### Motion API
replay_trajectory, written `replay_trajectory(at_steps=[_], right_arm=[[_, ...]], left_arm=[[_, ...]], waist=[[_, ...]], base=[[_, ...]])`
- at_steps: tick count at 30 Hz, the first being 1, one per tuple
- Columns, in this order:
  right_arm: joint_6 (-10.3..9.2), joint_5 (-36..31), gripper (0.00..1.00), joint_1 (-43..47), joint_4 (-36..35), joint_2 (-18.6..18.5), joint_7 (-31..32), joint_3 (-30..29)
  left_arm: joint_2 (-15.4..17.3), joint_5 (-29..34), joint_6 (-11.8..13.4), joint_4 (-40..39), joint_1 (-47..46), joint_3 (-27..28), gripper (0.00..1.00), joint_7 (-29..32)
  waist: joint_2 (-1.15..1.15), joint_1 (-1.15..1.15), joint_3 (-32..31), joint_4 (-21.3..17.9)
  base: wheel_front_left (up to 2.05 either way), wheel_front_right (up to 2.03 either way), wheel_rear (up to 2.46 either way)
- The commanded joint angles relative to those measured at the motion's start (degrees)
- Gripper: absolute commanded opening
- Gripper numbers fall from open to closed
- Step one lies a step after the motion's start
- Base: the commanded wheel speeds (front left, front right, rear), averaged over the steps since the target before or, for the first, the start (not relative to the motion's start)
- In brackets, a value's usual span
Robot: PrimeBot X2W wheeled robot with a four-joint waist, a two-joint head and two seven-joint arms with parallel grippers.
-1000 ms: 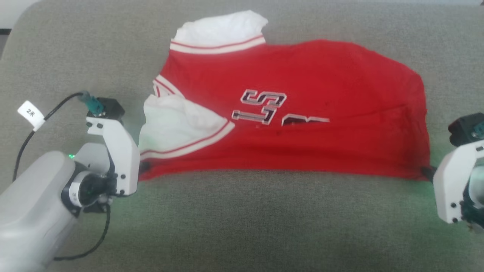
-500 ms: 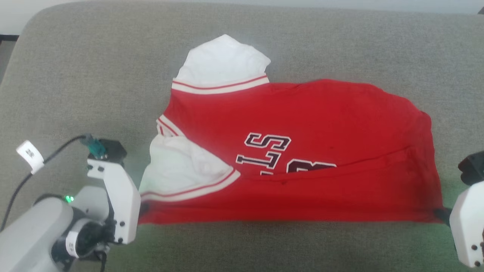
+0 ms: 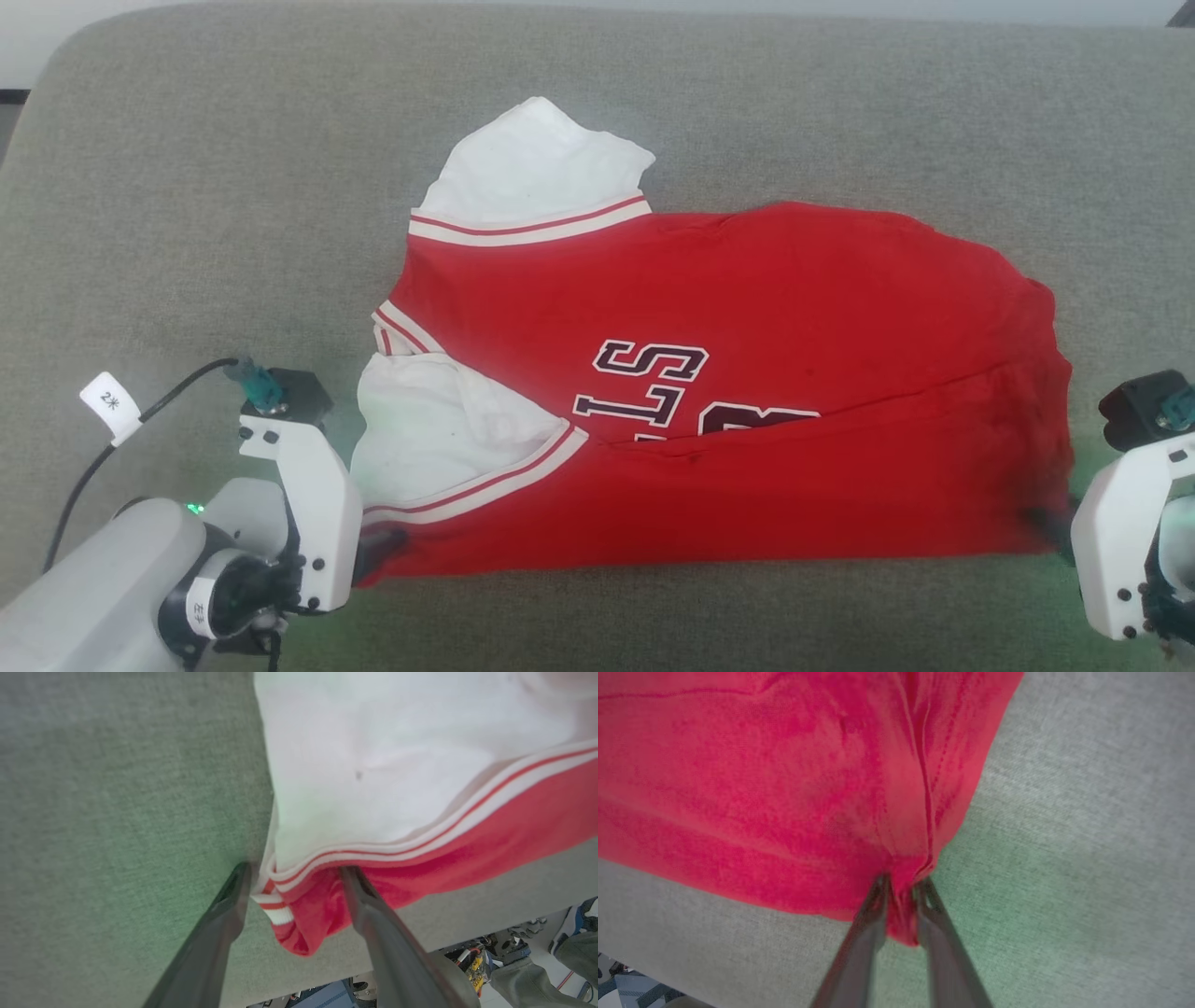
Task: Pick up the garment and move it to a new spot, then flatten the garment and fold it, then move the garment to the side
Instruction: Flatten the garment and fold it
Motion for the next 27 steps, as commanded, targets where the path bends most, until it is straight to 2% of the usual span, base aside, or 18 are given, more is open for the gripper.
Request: replay_trajectory(at_steps=[1,5,11,16,21,27], right_arm=[[-0.12,-0.1,1.0,-0.6,0.7,0.1,-0.6,0.2],[-0.13,0.1,1.0,-1.0,0.8,-0.3,-2.1,-0.6],[-0.12,-0.5,1.0,-2.0,-1.6,0.5,-5.2,-2.7],[-0.12,-2.4,1.0,-4.4,-3.9,3.0,-12.2,-3.9],[-0.12,-5.5,1.0,-8.2,-4.9,7.5,-22.7,-4.2],[-0.12,-10.9,1.0,-13.5,-4.4,11.1,-38.2,-2.1]], left_arm=[[0.1,0.7,0.0,1.3,-0.6,-0.1,1.0,-0.4],[1.7,1.5,-0.1,-0.2,-2.1,0.6,1.0,0.2],[5.4,1.5,1.3,-5.7,-4.4,2.1,1.0,2.6],[7.9,2.8,2.1,-8.9,-8.2,4.1,1.0,3.6],[7.7,5.0,-0.1,-6.8,-14.0,5.6,1.0,2.1],[6.1,7.5,-4.5,1.1,-21.9,6.2,1.0,0.4]], waist=[[0.0,0.0,-0.2,-0.1],[0.0,0.0,-0.6,-0.4],[0.0,0.0,-0.7,-1.7],[0.0,0.0,0.0,-3.4],[0.0,0.0,1.6,-5.9],[0.0,0.0,4.9,-9.8]], base=[[0.0,0.0,0.0],[0.0,0.0,0.0],[0.0,0.0,0.0],[0.0,0.0,0.0],[0.0,0.0,0.0],[0.0,0.0,0.0]])
